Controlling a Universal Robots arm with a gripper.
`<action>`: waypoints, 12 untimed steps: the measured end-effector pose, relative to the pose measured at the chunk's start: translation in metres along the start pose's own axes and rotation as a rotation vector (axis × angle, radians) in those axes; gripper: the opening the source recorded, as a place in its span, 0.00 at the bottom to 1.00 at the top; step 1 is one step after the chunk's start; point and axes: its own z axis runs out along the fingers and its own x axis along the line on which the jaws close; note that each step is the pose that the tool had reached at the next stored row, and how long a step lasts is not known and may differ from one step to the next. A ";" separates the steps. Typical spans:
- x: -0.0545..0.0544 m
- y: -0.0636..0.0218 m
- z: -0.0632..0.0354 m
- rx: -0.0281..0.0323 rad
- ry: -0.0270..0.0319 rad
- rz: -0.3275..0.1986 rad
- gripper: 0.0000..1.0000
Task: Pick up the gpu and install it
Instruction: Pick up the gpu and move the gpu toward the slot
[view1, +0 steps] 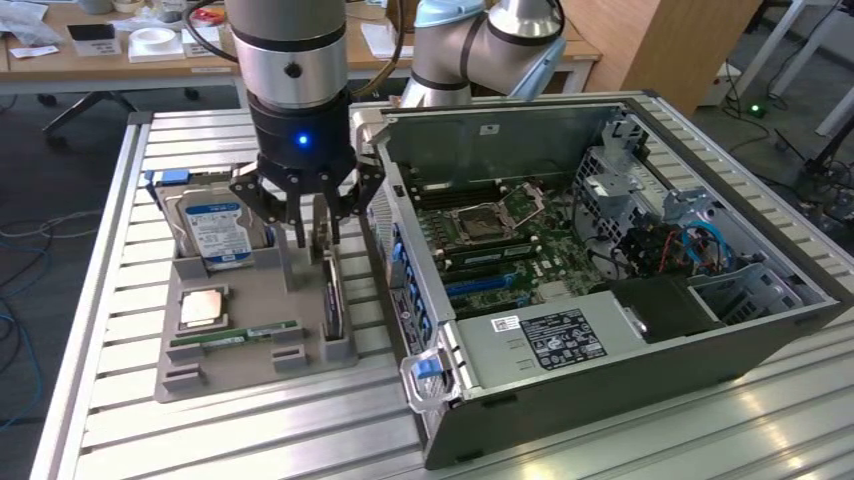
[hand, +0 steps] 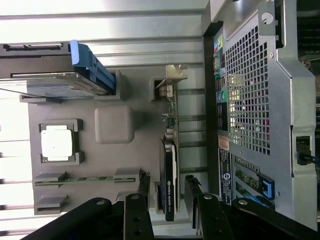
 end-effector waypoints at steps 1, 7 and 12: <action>0.000 0.0000 0.0000 0.0000 0.0000 0.000 0.42; 0.000 -0.0001 0.0029 -0.0004 -0.0003 0.000 0.42; 0.000 -0.0004 0.0104 -0.0003 -0.0002 0.000 0.42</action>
